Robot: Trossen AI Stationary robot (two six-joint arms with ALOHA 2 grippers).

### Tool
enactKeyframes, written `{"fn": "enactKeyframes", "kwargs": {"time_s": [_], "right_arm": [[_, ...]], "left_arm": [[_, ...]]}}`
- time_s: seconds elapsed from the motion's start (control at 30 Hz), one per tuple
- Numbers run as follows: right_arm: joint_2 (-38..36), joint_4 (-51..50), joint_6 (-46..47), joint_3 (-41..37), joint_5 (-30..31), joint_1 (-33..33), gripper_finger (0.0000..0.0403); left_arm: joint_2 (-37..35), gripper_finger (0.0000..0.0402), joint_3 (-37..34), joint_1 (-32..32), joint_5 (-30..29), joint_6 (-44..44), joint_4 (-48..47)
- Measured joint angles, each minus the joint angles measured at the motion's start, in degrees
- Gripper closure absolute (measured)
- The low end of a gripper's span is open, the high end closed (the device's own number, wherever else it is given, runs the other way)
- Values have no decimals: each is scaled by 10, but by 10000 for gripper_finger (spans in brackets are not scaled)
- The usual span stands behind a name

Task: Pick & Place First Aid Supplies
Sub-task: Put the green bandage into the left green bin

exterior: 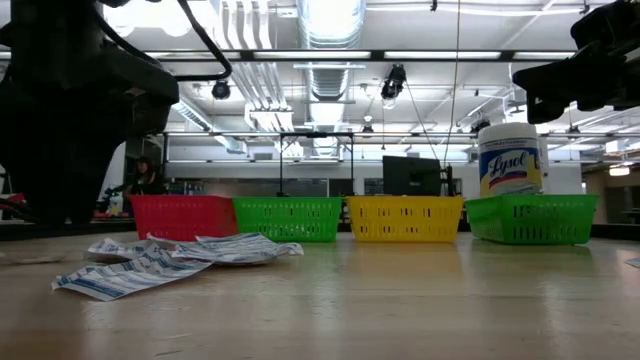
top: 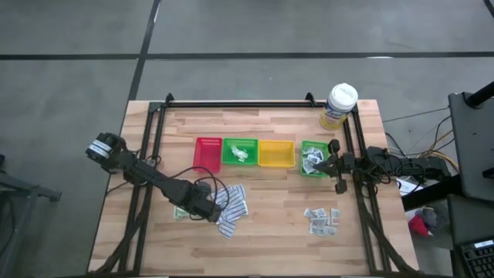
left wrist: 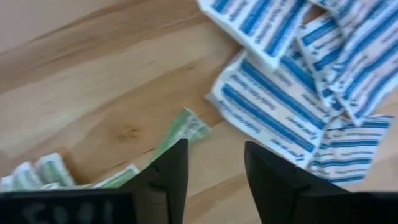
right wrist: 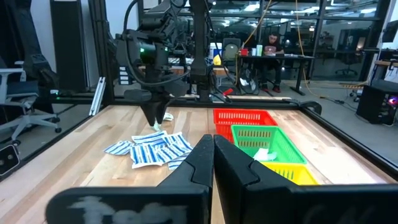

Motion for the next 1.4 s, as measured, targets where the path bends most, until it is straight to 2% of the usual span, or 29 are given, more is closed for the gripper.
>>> {"fn": "enactKeyframes", "kwargs": {"time_s": [0.7, 0.97, 1.23, 1.4], "right_arm": [[0, 0, 0, 0, 0, 0, 394], [0, 0, 0, 0, 0, 0, 394], [0, 0, 2, 0, 0, 0, 394], [0, 0, 2, 0, 0, 0, 394]], "left_arm": [[1, 248, -23, 5, 5, -69, 16], [1, 248, -54, 5, 6, -89, 64], [0, 248, -66, 5, 40, -98, 63], [0, 248, -66, 5, 42, -91, 52]]}}
